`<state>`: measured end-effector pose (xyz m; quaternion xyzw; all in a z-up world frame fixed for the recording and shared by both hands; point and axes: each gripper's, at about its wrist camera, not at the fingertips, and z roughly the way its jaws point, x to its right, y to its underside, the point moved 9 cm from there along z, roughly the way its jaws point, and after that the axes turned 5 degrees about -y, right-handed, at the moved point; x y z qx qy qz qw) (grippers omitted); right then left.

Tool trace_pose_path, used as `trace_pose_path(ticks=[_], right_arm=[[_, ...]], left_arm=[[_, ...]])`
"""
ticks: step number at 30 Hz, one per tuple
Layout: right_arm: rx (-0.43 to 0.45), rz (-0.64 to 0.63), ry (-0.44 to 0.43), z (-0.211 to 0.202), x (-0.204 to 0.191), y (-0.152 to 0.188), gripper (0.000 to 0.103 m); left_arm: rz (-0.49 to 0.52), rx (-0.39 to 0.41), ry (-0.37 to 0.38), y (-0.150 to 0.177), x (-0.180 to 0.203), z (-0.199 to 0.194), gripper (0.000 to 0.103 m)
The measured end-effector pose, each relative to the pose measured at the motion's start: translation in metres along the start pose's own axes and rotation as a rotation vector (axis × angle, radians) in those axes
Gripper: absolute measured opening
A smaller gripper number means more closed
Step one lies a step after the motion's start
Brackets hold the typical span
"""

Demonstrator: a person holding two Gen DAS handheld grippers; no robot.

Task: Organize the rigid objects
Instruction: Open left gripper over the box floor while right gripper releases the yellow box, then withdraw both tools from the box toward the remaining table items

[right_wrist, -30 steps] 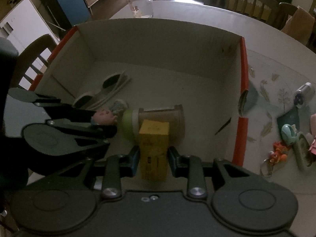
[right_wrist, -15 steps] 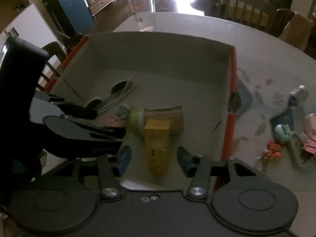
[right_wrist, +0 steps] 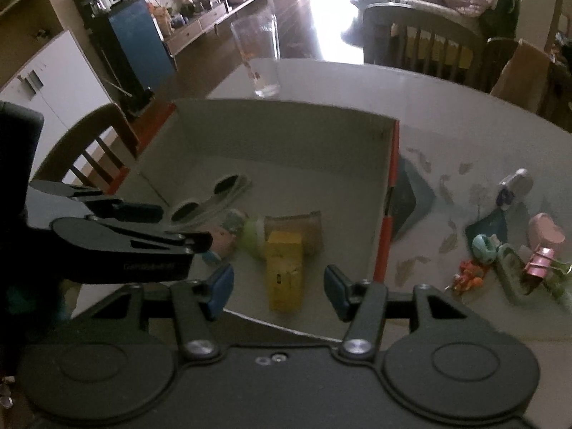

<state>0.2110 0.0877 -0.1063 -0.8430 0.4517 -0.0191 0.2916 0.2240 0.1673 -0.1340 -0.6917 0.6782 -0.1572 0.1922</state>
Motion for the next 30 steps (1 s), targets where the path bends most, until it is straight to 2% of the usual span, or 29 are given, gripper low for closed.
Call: trace_pose_path(ticks=[3, 9, 16, 19, 24, 26, 30], right_arm=[[0.022, -0.008, 0.001, -0.011, -0.003, 0.000, 0.063], [0.063, -0.019, -0.011, -0.035, -0.011, 0.003, 0.067], [0.106, -0.017, -0.021, -0.062, -0.012, 0.008, 0.076], [0.124, -0.011, -0.030, -0.072, -0.010, 0.011, 0.079], [0.148, -0.008, -0.040, -0.085, -0.002, 0.017, 0.082], [0.158, -0.009, -0.045, -0.090, 0.002, 0.019, 0.084], [0.214, -0.027, -0.061, -0.104, 0.011, 0.022, 0.089]], left_arm=[[-0.004, 0.036, -0.001, -0.001, -0.002, -0.012, 0.061], [-0.031, 0.086, 0.014, -0.001, -0.002, -0.039, 0.061], [-0.047, 0.147, 0.003, 0.000, 0.003, -0.070, 0.061], [-0.047, 0.168, 0.001, 0.002, 0.008, -0.080, 0.073], [-0.060, 0.186, 0.002, 0.002, 0.019, -0.089, 0.076], [-0.066, 0.196, 0.007, 0.002, 0.024, -0.092, 0.083], [-0.073, 0.233, 0.005, -0.002, 0.037, -0.099, 0.084]])
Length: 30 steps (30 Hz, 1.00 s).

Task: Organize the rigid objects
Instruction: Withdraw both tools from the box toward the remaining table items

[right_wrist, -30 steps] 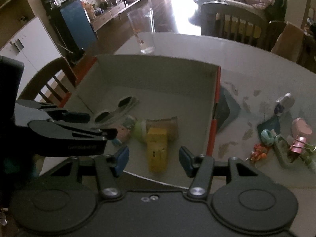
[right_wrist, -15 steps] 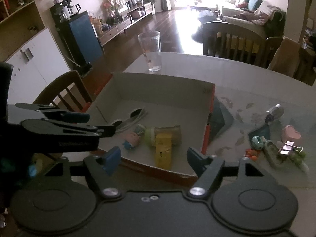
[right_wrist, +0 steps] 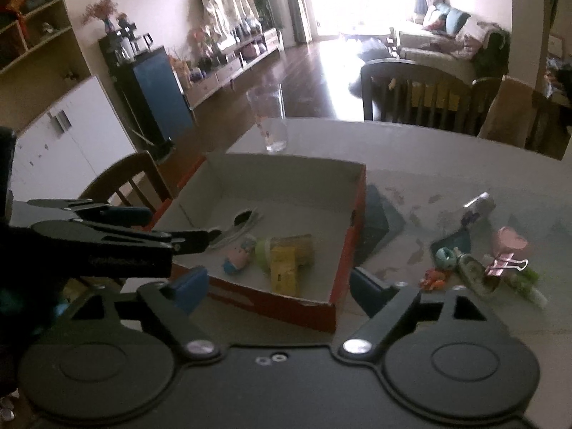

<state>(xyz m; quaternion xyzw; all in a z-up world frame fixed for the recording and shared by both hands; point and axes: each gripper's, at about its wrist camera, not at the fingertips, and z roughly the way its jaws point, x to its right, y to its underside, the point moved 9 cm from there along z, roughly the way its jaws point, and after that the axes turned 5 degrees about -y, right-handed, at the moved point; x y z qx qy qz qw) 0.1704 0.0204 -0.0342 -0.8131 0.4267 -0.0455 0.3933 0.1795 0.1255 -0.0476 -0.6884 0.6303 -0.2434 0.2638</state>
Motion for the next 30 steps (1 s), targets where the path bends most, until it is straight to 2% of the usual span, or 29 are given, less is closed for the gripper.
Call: trace_pose_path(ticks=[13, 15, 17, 30], right_arm=[[0.092, 0.004, -0.007, -0.038, 0.060, 0.004, 0.100], [0.122, -0.009, 0.003, -0.047, 0.072, 0.006, 0.101], [0.143, -0.012, 0.009, -0.054, 0.084, 0.009, 0.102], [0.189, 0.045, 0.062, -0.079, 0.181, 0.028, 0.103]], left_arm=[[0.012, 0.054, 0.023, -0.005, 0.067, 0.003, 0.086], [0.018, 0.068, 0.022, -0.007, 0.079, 0.005, 0.091], [0.023, 0.085, 0.019, -0.009, 0.090, 0.006, 0.102], [0.061, 0.078, 0.034, -0.008, 0.171, 0.043, 0.102]])
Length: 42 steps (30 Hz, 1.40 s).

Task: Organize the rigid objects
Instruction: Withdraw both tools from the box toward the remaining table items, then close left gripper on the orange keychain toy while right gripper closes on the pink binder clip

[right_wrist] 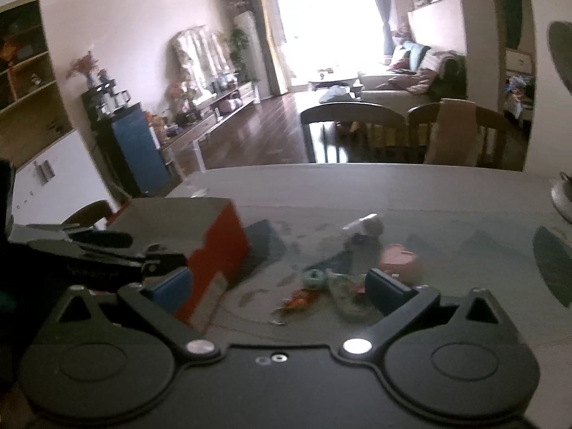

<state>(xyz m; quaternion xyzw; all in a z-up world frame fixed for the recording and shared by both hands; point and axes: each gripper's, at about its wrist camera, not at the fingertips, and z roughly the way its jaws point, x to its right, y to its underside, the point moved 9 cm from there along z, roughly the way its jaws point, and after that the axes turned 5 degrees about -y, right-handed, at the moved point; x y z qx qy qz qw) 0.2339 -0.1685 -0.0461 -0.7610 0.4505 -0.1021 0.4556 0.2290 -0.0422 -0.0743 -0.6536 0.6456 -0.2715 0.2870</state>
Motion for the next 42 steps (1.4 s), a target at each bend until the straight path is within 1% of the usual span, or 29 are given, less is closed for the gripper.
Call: trace_pose_path(ticks=[4, 6, 8, 10, 12, 15, 17, 20, 23, 25, 29, 33, 34, 37, 40, 42], right_arm=[[-0.012, -0.030, 0.024, -0.001, 0.030, 0.007, 0.103], [-0.035, -0.041, 0.031, 0.001, 0.044, 0.011, 0.103], [-0.045, -0.040, 0.034, 0.003, 0.056, 0.014, 0.103], [-0.041, -0.054, 0.046, 0.005, 0.067, 0.015, 0.102], [-0.052, -0.076, 0.058, 0.011, 0.079, 0.018, 0.102], [-0.082, -0.090, 0.061, 0.025, 0.095, 0.023, 0.099], [-0.102, -0.101, 0.065, 0.035, 0.104, 0.025, 0.098], [-0.130, -0.122, 0.057, 0.052, 0.112, 0.027, 0.097], [-0.160, -0.144, 0.029, 0.070, 0.115, 0.031, 0.094], [-0.178, -0.169, 0.018, 0.082, 0.115, 0.033, 0.091], [-0.212, -0.202, -0.018, 0.103, 0.114, 0.038, 0.086], [-0.237, -0.219, -0.035, 0.121, 0.115, 0.041, 0.078], [-0.242, -0.220, -0.040, 0.126, 0.115, 0.042, 0.077], [-0.252, -0.227, -0.046, 0.135, 0.115, 0.043, 0.077], [-0.259, -0.248, -0.057, 0.143, 0.114, 0.045, 0.076], [-0.264, -0.264, -0.062, 0.147, 0.113, 0.045, 0.076]], left_arm=[[0.030, -0.014, 0.004, 0.007, 0.026, 0.020, 0.102], [0.032, -0.021, 0.013, 0.010, 0.038, 0.031, 0.102], [0.042, -0.023, 0.002, 0.013, 0.047, 0.042, 0.102], [0.048, -0.028, 0.006, 0.015, 0.057, 0.054, 0.102], [0.047, -0.034, 0.031, 0.018, 0.066, 0.064, 0.102], [0.064, -0.041, 0.016, 0.022, 0.075, 0.081, 0.102], [0.065, -0.048, 0.004, 0.025, 0.078, 0.091, 0.102], [0.052, -0.065, 0.010, 0.027, 0.080, 0.105, 0.102], [0.043, -0.085, 0.014, 0.031, 0.081, 0.120, 0.102], [0.030, -0.108, 0.007, 0.035, 0.078, 0.130, 0.102], [0.022, -0.147, -0.016, 0.041, 0.072, 0.149, 0.101], [0.014, -0.175, -0.028, 0.047, 0.067, 0.164, 0.101], [0.014, -0.180, -0.029, 0.048, 0.067, 0.167, 0.101], [0.010, -0.198, -0.021, 0.050, 0.067, 0.174, 0.093], [0.016, -0.205, -0.021, 0.051, 0.068, 0.179, 0.089], [0.016, -0.212, -0.018, 0.052, 0.067, 0.182, 0.079]])
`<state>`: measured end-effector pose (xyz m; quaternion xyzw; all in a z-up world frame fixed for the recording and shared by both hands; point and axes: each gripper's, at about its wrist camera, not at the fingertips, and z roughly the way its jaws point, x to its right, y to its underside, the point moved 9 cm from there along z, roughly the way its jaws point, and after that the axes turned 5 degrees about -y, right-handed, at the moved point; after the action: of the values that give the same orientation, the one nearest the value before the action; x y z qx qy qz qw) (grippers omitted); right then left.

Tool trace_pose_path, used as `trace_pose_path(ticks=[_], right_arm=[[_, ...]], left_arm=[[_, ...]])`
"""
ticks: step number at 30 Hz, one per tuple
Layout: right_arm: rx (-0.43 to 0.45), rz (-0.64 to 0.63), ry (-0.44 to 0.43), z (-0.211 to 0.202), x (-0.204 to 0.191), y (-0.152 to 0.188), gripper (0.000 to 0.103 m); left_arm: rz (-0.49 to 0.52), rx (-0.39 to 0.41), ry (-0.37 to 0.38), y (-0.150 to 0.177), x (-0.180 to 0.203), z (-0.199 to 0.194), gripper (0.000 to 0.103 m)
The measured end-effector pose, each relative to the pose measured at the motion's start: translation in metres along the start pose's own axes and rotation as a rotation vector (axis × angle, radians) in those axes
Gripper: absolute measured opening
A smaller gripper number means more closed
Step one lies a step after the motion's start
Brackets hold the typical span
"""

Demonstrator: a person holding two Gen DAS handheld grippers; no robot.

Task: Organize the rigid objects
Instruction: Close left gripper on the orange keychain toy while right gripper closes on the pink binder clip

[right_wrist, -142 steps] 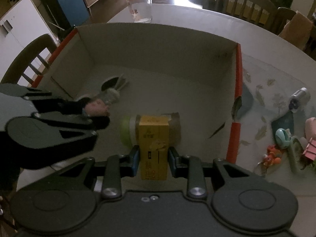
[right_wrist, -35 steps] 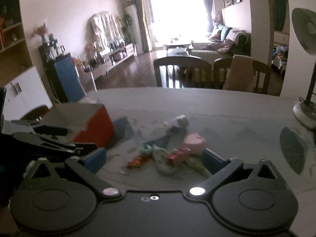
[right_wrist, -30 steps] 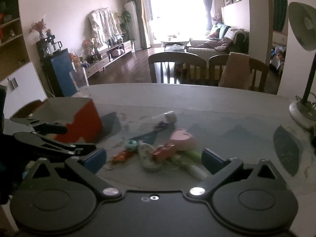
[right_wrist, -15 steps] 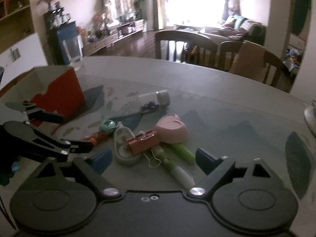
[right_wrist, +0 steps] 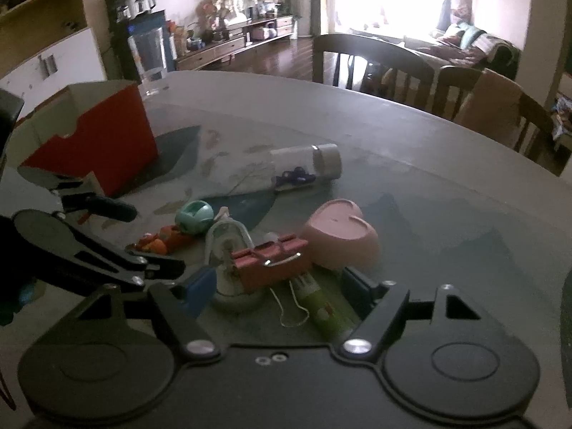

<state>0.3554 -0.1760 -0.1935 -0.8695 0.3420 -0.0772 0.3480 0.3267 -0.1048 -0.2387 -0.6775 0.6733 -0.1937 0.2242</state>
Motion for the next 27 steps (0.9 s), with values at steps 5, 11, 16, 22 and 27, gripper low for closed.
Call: trace_pose_path(ticks=[5, 11, 16, 22, 27], right_arm=[[-0.002, -0.010, -0.008, 0.007, 0.000, -0.003, 0.073], [-0.009, -0.027, -0.004, 0.012, -0.002, -0.002, 0.063], [-0.008, -0.037, 0.014, 0.012, -0.003, -0.003, 0.052], [-0.012, -0.041, 0.030, 0.008, -0.007, -0.004, 0.032], [-0.027, -0.053, 0.064, 0.006, -0.009, -0.001, 0.024]], left_arm=[[0.015, 0.015, 0.000, -0.003, 0.001, 0.001, 0.066], [0.060, 0.025, -0.008, -0.004, 0.007, -0.001, 0.043], [0.082, 0.023, -0.011, -0.003, 0.014, -0.003, 0.033], [0.102, 0.018, -0.026, -0.004, 0.019, -0.006, 0.027], [0.098, 0.015, -0.019, -0.002, 0.019, -0.012, 0.025]])
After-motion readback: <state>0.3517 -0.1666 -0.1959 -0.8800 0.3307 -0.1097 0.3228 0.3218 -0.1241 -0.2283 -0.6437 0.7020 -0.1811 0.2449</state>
